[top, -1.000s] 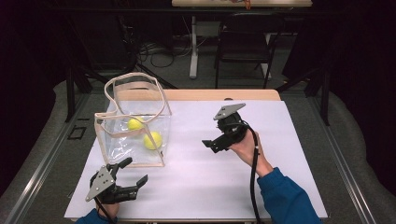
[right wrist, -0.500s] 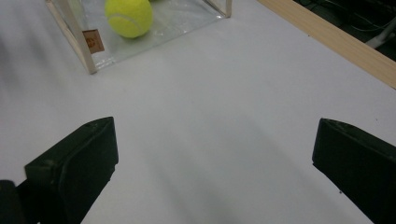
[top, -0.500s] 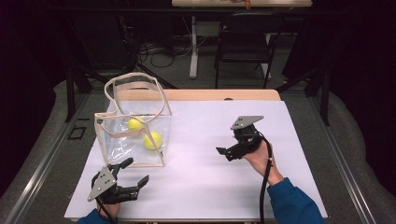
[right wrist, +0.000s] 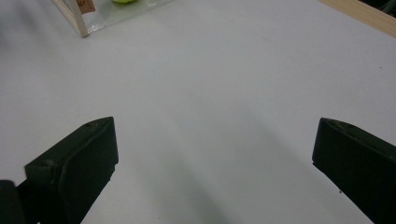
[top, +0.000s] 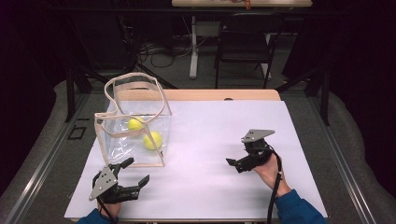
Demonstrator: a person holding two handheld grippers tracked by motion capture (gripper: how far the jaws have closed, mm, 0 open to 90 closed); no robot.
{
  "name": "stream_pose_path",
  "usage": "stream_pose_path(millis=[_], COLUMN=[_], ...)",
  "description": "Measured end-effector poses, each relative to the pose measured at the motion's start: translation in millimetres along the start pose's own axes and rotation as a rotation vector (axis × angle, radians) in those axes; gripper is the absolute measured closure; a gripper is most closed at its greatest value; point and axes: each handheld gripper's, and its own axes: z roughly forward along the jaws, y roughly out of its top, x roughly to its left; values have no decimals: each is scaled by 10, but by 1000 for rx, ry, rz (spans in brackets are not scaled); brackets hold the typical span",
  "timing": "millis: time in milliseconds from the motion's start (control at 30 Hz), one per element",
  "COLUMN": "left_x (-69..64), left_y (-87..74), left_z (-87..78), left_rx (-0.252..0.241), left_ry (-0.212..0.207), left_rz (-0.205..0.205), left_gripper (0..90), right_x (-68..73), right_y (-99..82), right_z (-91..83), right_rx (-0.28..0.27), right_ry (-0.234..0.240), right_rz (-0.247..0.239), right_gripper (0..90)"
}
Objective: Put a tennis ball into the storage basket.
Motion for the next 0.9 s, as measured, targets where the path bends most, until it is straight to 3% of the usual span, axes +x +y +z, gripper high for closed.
stream_pose_path(millis=[500,900], left_x=[-4,-22], left_y=[-2,-24], left_z=[-6,-10], left_rx=[3,13], left_ry=[2,-3], left_rz=[1,8], left_gripper=[159,159], right_x=[82,172], right_y=[-318,-582], right_z=[-103,-277], right_rx=[-37,-85], right_ry=[-28,-88], right_rz=[13,10], right_gripper=[0,0])
